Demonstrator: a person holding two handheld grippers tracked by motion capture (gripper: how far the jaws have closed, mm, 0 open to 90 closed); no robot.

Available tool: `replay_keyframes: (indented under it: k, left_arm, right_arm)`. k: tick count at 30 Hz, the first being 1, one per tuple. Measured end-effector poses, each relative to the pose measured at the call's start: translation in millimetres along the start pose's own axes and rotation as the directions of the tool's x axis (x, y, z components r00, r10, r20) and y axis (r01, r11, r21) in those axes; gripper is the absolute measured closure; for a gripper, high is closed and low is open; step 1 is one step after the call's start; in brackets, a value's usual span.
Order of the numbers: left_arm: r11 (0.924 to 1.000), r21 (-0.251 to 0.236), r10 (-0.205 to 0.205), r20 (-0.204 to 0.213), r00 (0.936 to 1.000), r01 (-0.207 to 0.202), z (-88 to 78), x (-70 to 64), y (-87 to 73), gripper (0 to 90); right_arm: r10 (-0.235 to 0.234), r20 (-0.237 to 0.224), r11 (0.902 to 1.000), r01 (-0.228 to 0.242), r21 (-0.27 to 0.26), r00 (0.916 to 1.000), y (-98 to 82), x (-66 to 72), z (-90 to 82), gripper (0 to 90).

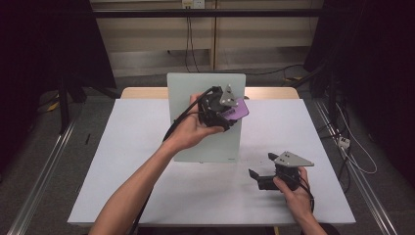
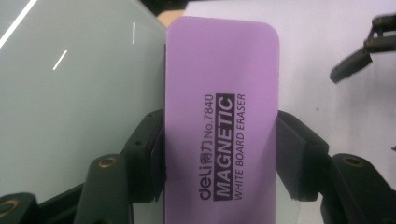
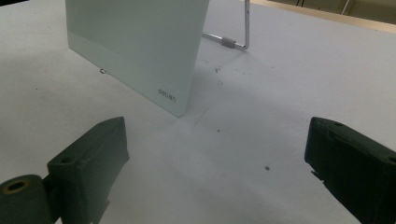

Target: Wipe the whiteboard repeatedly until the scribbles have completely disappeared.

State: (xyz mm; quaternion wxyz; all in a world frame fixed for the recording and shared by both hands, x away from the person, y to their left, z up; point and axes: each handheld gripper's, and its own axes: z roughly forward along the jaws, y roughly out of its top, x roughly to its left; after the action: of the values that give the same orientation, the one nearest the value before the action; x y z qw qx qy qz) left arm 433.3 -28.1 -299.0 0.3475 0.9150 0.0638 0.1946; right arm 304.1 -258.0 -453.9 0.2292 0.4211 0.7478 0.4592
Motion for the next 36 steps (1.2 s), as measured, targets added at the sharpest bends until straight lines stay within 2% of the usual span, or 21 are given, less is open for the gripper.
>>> replay_keyframes:
  k: [5,9,15,20,28,30,36]
  left_arm:
    - [0.9999,0.011,0.005,0.02,0.9998,-0.005,6.5,-6.7,-5.6,40.9]
    - [1.0,0.004,-0.009,0.026,0.9996,0.008,3.6,-3.2,-7.5,40.9]
    - [0.9996,-0.016,-0.024,-0.011,0.9997,0.024,-12.3,9.1,-11.6,40.9]
    - [0.9976,-0.046,-0.055,-0.045,0.9975,0.053,-29.2,21.6,-18.7,40.9]
    - [0.989,-0.101,-0.117,-0.091,0.9889,0.108,-55.1,42.7,-24.5,40.9]
    - [0.9877,-0.108,-0.123,-0.093,0.988,0.113,-56.1,44.8,-24.7,40.9]
    - [0.9908,-0.099,-0.102,-0.103,0.9895,0.092,-46.8,36.5,-19.1,40.8]
  right_arm:
    - [-0.002,-0.001,1.0,0.002,0.0,1.0,0.0,0.3,0.0,5.9]
    - [-0.002,0.0,1.0,0.002,-0.001,1.0,-0.1,-0.2,-0.1,5.9]
    - [-0.001,0.0,1.0,0.001,-0.002,1.0,-0.2,-0.4,-0.2,5.8]
    - [-0.002,-0.001,1.0,0.002,-0.001,1.0,0.0,0.2,0.1,5.8]
    - [-0.001,0.002,1.0,0.001,0.001,1.0,0.2,0.4,1.0,5.8]
    - [-0.002,0.002,1.0,0.002,0.001,1.0,0.2,0.6,0.9,5.8]
    - [-0.002,0.001,1.0,0.002,0.001,1.0,0.0,0.5,1.1,5.9]
